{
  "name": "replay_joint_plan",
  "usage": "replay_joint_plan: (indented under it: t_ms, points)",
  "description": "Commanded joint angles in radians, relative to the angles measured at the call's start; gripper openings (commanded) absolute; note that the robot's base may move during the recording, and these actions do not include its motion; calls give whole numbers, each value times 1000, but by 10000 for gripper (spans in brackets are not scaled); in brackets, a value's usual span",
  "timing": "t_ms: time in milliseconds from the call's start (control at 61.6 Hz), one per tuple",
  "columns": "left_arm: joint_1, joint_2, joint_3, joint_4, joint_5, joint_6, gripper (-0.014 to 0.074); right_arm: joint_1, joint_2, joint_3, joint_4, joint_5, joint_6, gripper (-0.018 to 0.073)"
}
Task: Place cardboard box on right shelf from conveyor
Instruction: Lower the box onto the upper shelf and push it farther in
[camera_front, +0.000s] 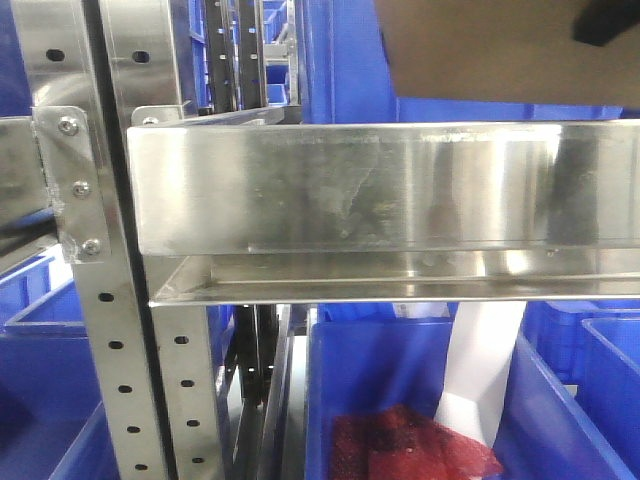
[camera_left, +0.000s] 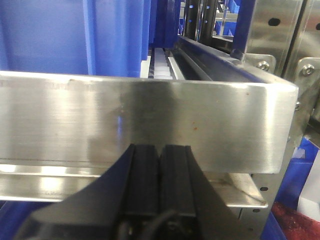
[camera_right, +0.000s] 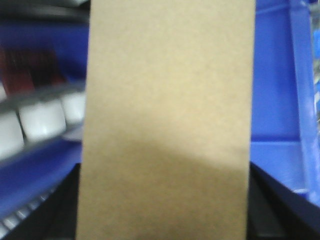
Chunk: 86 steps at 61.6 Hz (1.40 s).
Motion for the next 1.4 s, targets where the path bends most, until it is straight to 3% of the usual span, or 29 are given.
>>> replay_joint_plan:
  t_ms: [0, 471, 1104, 1202, 1380]
  points:
    - [-1, -10, 6, -6, -85, 0, -116, -4, -23, -39, -13, -95, 108, 596]
    - [-1, -10, 6, -6, -85, 0, -116, -3, -27, -39, -7, -105, 117, 603]
    - [-1, -10, 6, -6, -85, 0, -116, 25, -27, -39, 104, -382, 118, 603]
    - [-1, -10, 6, -6, -85, 0, -116, 26, -27, -39, 40, -355, 104, 603]
    - [-1, -10, 6, -6, -85, 0, -116, 26, -26, -37, -313, -281, -79, 603]
